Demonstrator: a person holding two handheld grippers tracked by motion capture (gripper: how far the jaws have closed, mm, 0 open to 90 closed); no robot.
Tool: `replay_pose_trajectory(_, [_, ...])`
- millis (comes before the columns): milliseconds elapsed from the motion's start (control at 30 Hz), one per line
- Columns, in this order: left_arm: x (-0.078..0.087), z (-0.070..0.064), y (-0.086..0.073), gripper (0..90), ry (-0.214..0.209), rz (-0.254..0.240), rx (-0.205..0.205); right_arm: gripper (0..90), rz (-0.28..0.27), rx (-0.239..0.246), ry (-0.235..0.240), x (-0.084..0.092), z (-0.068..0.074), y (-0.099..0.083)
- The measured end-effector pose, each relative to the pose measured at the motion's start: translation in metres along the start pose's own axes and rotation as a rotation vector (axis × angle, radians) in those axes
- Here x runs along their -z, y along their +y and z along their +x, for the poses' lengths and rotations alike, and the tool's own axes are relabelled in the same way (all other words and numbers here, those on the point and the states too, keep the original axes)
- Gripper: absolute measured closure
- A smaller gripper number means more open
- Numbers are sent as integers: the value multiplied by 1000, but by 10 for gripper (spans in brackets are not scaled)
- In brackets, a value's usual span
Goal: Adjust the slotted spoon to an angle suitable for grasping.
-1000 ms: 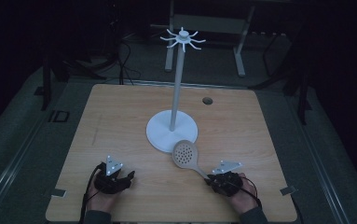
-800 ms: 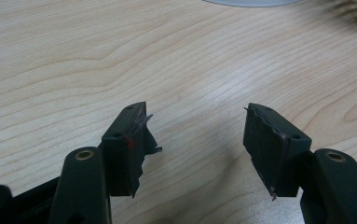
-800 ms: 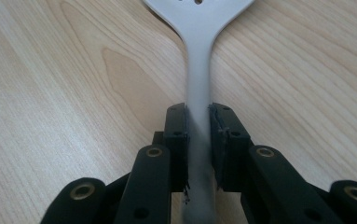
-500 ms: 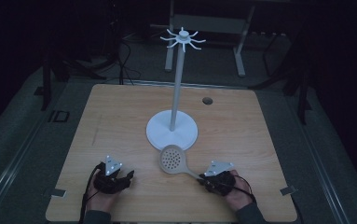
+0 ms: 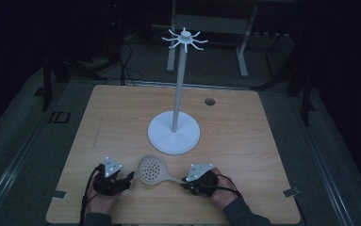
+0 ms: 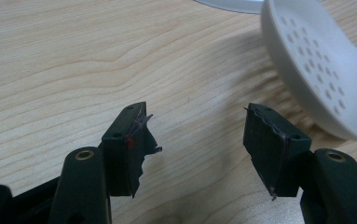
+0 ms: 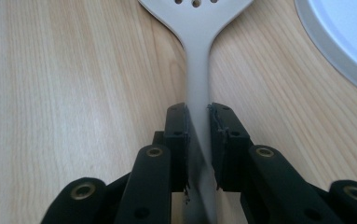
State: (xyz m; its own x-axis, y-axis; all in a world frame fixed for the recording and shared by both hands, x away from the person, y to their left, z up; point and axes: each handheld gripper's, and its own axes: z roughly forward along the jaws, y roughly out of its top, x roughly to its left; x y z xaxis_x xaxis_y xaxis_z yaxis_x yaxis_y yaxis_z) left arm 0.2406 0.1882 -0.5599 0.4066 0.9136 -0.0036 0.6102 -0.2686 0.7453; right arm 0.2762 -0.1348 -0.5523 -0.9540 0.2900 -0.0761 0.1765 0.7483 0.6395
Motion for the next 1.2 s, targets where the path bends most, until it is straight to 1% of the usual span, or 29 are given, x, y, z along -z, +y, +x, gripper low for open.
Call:
replay_pose_trajectory(100, [0,0,0,403,0,0,0,774,9,11,6,-5,-3,1])
replay_pose_trajectory(167, [0,0,0,403,0,1,0,769,-1,-4,20,-5,-6,0])
replay_pose_trajectory(233, [0,0,0,403,-1,0,1,749,-2,-10,17,-4,-7,-2])
replay_pose_trajectory(300, [0,0,0,403,0,-1,2,703,15,-7,-1,-2,-8,-3])
replay_pose_trajectory(433, [1,1,0,403,2,-3,6,650,31,-10,-7,7,-8,-12])
replay_pose_trajectory(567, [0,1,0,404,3,-3,9,614,57,4,-25,21,-6,-25])
replay_pose_trajectory(600, [0,1,0,403,3,-3,9,614,57,4,-25,21,-6,-25])
replay_pose_trajectory(667, [0,0,0,403,3,2,3,588,71,0,-27,31,-7,-36])
replay_pose_trajectory(700, [-1,0,0,403,3,2,2,584,74,-3,-25,33,-7,-38])
replay_pose_trajectory(800, [-1,0,0,404,4,8,1,590,75,-11,-20,38,-7,-44])
replay_pose_trajectory(833, [-1,0,0,404,4,8,1,633,74,-15,1,42,-9,-49])
replay_pose_trajectory(900, [-2,-1,0,403,3,8,1,688,71,-24,33,43,-12,-50])
replay_pose_trajectory(1000, [-2,-1,0,403,3,6,0,699,79,-11,59,41,-16,-48])
replay_pose_trajectory(1067, [-2,0,0,403,3,3,3,700,79,11,52,40,-20,-46])
replay_pose_trajectory(1133, [-1,0,0,403,4,1,7,701,80,16,53,37,-25,-43])
replay_pose_trajectory(1167, [-1,1,0,403,6,-1,7,701,79,27,51,35,-27,-41])
replay_pose_trajectory(1200, [-1,1,0,403,6,-1,7,701,79,27,51,35,-27,-41])
